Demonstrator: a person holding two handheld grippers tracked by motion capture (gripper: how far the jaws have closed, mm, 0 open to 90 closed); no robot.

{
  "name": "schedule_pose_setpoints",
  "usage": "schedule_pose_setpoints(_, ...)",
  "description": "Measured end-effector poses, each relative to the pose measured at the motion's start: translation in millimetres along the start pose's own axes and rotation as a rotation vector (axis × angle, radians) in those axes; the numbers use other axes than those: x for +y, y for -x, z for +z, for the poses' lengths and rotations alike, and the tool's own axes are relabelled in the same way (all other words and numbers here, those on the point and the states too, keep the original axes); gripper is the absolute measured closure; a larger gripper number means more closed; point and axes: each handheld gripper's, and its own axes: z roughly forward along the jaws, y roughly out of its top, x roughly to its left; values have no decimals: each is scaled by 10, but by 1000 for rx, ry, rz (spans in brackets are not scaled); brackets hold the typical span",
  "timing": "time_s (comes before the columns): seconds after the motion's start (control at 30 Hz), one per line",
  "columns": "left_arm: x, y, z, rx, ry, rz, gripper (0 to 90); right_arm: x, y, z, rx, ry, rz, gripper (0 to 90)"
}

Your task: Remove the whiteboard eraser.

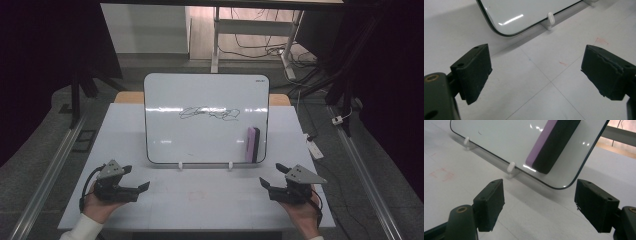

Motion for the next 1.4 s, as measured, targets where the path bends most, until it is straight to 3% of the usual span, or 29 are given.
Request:
schedule_pose_setpoints(0.23,14,-16,6,-5,3,-9,105,204,-100,20,-28,-10,11,237)
schedule_pose_setpoints(0.5,14,-22,11,-6,5,-12,105,454,-119,249,-85,-67,25,252)
schedule_pose_setpoints(0.67,12,-12,13,-8,3,-5,105,587,-101,409,-128,-100,76,281)
schedule_pose_setpoints(0.7,11,-10,9,-9,3,-4,105,632,-101,489,-161,-112,93,302)
schedule_pose_setpoints(0.87,4,-9,6,-6,6,-5,106,652,-133,595,-186,-113,122,347)
schedule_pose_setpoints(1.03,3,-8,18,-4,-1,0,106,597,-177,693,-226,-147,103,380)
schedule_pose_setpoints(1.23,-2,-7,26,-3,-2,1,106,564,-164,754,-238,-160,125,421)
schedule_pose_setpoints(1.3,-6,-11,28,-5,-3,1,106,557,-171,778,-247,-162,135,487)
schedule_pose_setpoints(1.4,-10,-14,30,-5,-4,1,106,558,-182,788,-251,-158,140,513)
